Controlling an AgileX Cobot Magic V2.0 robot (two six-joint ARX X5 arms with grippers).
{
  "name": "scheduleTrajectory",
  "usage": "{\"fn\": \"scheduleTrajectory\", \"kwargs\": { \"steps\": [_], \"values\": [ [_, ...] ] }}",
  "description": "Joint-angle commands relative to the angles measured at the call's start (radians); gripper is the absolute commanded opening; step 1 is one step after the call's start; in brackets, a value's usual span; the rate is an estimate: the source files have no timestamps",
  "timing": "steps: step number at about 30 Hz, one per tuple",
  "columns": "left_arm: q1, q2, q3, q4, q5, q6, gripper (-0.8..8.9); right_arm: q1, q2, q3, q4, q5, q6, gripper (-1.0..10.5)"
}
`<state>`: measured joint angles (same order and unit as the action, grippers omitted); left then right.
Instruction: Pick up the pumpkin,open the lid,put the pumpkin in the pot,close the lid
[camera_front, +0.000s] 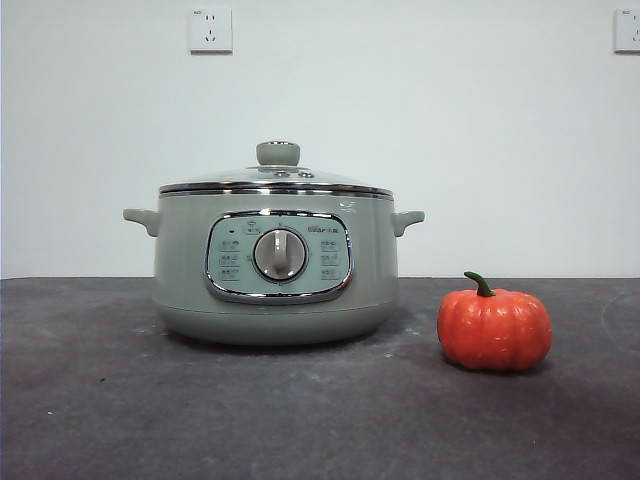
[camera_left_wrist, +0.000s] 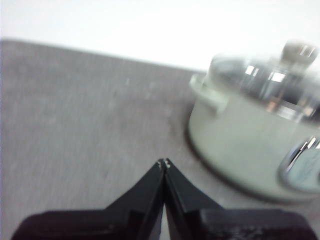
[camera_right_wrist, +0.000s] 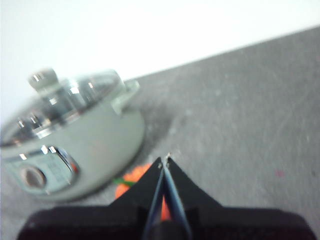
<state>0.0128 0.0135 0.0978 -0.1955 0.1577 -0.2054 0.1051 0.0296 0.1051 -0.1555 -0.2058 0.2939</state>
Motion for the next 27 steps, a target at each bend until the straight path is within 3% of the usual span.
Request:
{"fn": "scheduleTrajectory", "kwargs": {
  "steps": [1,9,21,27],
  "values": [
    [0.000,0.015,0.065,-0.030,0.005,-0.025,-0.08,0.000,0.035,0.052,-0.003,0.003,0.015,-0.1],
    [0.000,0.167,0.307,-0.162,0.066,-0.024,-0.08,0.001,0.207,0.275,-0.100,-0.004,-0.020,-0.1],
    [0.000,0.436,0.669,-0.415,0.318,0.168,-0.08,0.002,0.506,0.754,-0.559,-0.088,-0.298,-0.1],
    [-0.001,0.514,0.801,-0.549,0.382,0.240,-0.08,0.002,0.602,0.920,-0.727,-0.116,-0.369,-0.1]
  ]
}}
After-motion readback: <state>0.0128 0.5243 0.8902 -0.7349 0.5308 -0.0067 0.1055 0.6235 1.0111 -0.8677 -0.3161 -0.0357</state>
